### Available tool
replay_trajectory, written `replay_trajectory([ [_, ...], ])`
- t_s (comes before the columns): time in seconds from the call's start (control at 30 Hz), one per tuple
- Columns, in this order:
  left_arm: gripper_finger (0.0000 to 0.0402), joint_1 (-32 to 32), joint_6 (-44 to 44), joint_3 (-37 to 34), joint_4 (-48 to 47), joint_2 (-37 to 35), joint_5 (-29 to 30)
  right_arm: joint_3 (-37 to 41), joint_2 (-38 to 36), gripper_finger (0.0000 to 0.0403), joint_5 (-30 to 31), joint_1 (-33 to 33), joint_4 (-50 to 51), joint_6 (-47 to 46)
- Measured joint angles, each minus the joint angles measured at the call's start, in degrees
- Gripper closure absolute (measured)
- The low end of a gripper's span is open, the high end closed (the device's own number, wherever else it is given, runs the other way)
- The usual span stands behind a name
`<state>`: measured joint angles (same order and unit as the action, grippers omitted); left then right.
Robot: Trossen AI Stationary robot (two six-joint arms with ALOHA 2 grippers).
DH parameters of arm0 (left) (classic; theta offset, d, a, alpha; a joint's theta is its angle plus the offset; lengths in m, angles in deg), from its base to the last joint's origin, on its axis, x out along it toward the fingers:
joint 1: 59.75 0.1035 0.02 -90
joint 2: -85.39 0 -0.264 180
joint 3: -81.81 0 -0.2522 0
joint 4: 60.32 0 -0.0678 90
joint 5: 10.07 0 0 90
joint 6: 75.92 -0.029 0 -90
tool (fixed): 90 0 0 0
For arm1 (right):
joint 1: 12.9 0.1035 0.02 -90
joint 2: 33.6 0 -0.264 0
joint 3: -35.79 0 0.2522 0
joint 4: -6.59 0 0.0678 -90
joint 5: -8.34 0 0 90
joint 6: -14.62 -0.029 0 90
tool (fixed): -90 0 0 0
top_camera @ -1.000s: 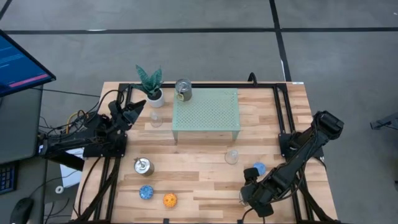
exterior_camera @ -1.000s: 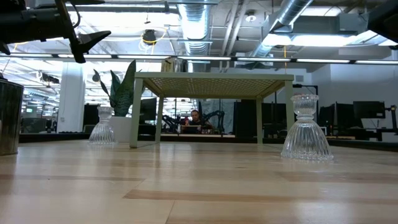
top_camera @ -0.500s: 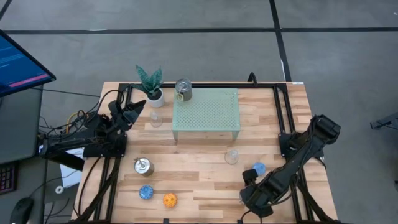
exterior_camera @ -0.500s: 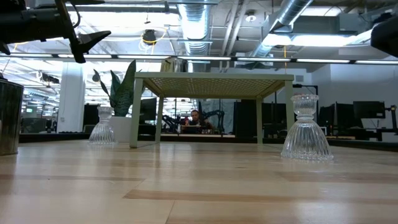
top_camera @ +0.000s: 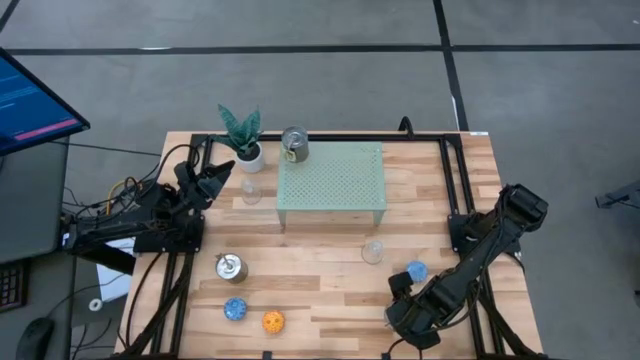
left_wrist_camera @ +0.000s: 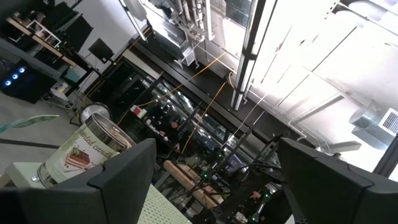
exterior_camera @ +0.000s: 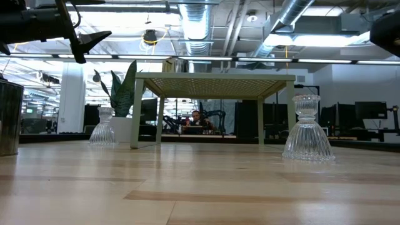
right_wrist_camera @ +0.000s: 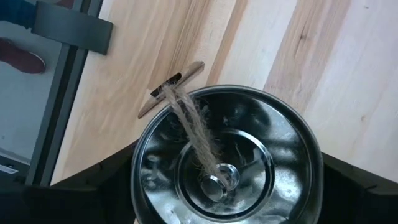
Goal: Pick & Place candle stick holders
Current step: Put the bottom silver scented candle can on the shelf
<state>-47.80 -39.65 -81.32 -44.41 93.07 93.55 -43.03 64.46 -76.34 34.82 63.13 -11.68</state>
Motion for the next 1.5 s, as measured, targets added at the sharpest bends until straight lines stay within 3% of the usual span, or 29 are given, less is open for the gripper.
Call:
replay_trajectory([
  [0.17,0.0064,0.0,0.0,0.0,0.0,0.0,0.0,0.1,-3.8,0.0076,-0.4,-0.2,0.9,0.9],
  [0.37,0.0064,0.0,0.0,0.0,0.0,0.0,0.0,0.1,-13.3,0.0076,-0.5,-4.5,5.7,0.9],
  [0.6,0.0064,0.0,0.0,0.0,0.0,0.0,0.0,-3.5,-24.0,0.0076,1.8,-15.3,9.6,4.0],
  [0.8,0.0064,0.0,0.0,0.0,0.0,0.0,0.0,-11.8,-26.5,0.0076,2.5,-28.1,13.1,11.7],
  [0.97,0.0064,0.0,0.0,0.0,0.0,0.0,0.0,-19.9,-23.8,0.0076,2.5,-39.9,14.5,19.3],
  [1.2,0.0064,0.0,0.0,0.0,0.0,0.0,0.0,-31.2,-13.7,0.0076,2.4,-54.4,16.4,28.1],
  [1.5,0.0064,0.0,0.0,0.0,0.0,0.0,0.0,-44.6,2.7,0.0072,1.9,-65.1,22.5,33.9],
])
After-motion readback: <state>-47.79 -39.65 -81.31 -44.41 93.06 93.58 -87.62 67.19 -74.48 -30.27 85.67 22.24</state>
